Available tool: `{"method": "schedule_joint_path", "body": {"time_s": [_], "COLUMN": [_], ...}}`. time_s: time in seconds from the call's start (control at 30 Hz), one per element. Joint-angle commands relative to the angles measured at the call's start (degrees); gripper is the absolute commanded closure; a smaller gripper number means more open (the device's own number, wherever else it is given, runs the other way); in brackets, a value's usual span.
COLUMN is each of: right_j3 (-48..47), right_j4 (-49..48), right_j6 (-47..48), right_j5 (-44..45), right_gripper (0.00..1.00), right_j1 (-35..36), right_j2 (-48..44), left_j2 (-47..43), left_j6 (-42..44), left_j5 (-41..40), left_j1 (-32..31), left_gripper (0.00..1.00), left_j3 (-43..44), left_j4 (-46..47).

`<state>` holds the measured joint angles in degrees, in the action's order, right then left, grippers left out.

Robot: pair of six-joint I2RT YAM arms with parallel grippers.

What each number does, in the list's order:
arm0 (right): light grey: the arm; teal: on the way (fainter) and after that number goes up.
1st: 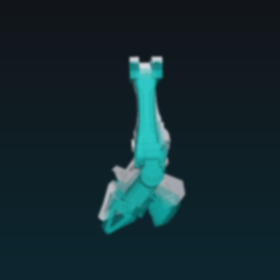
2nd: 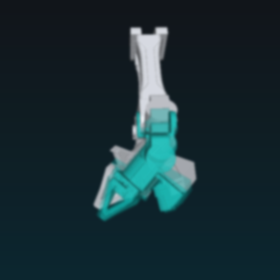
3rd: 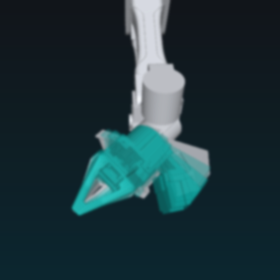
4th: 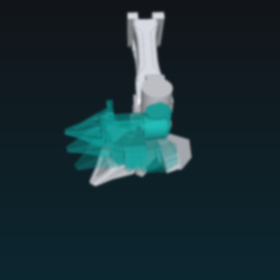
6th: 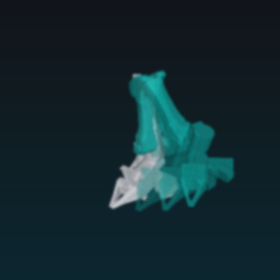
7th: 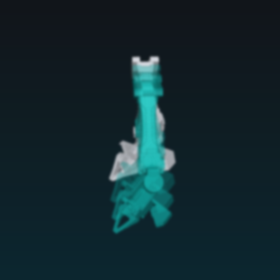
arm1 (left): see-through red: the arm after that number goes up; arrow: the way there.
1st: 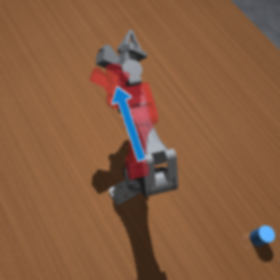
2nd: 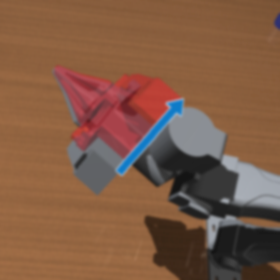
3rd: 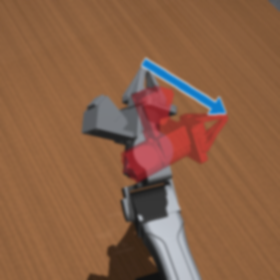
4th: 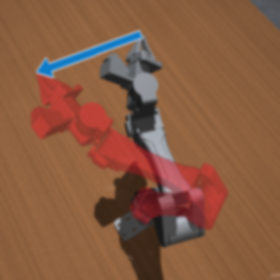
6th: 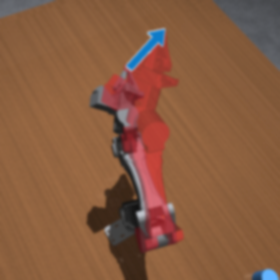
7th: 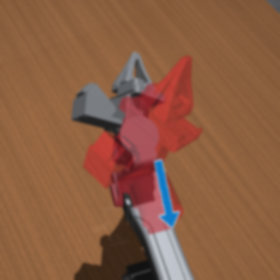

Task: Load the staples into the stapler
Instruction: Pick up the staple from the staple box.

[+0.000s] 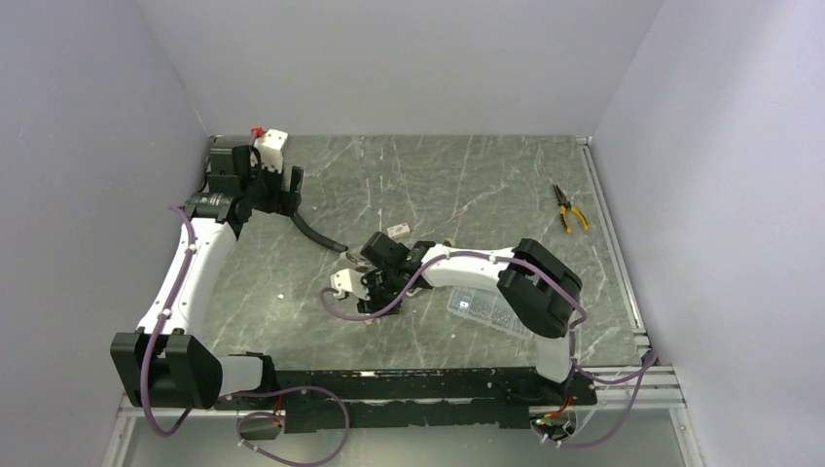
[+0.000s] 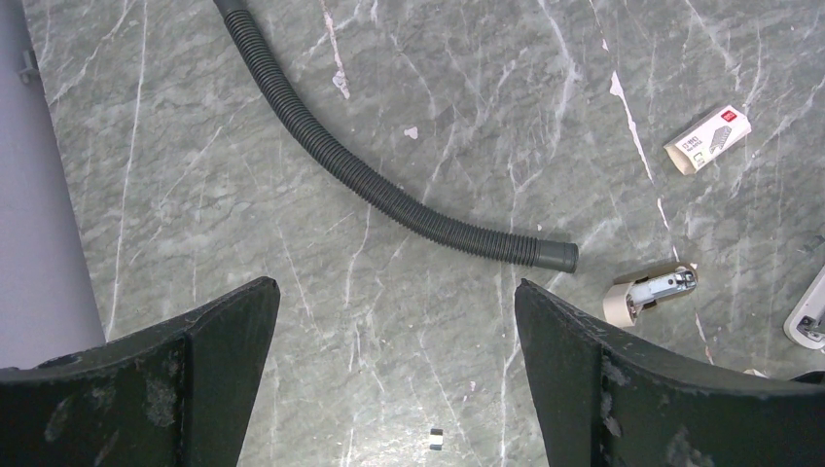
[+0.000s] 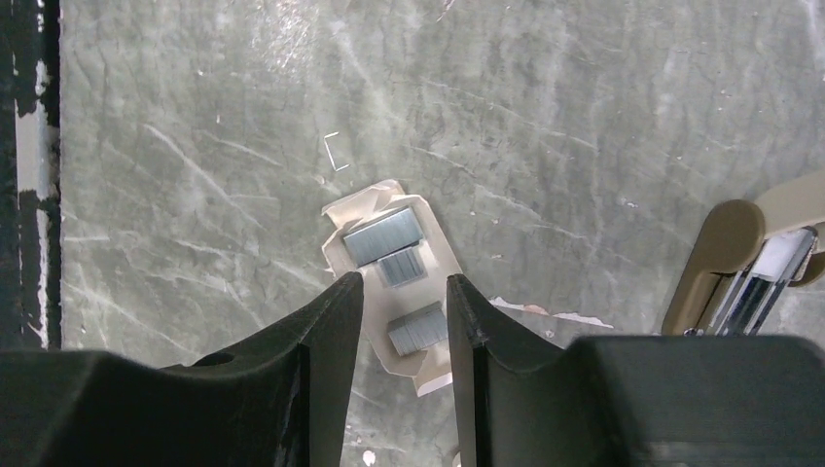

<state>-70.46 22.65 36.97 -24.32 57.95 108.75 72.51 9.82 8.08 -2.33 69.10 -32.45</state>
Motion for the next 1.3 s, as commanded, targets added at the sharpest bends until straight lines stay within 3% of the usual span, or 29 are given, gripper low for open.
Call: {"method": "schedule_joint_path", "body": {"time_s": [0.0,0.5,1.27], "right_j3": [-2.2,-3.4,-4.5], "right_j4": [2.0,2.4,4.2], "right_j6": [6.3,7.5,8.0], "right_j5": [-2.0,-1.5,0.6], "right_gripper": [0.58,0.59,0.73], "right_j1": [-0.3,0.2,2.1], "right_j2": [-1.3,-0.3,0.2], "left_j2": [-1.1,-0.7,-1.1], "left_j6": [0.2,0.3,0.7], "left_j5": [-0.3,-0.3,-1.1], "left_j1": [0.3,0.3,0.3], "left_gripper": [0.04,0.04,0.04], "left_j3": [-0.1,-0.1,-0.3], "left_j4": [0.7,0.8,0.6]}}
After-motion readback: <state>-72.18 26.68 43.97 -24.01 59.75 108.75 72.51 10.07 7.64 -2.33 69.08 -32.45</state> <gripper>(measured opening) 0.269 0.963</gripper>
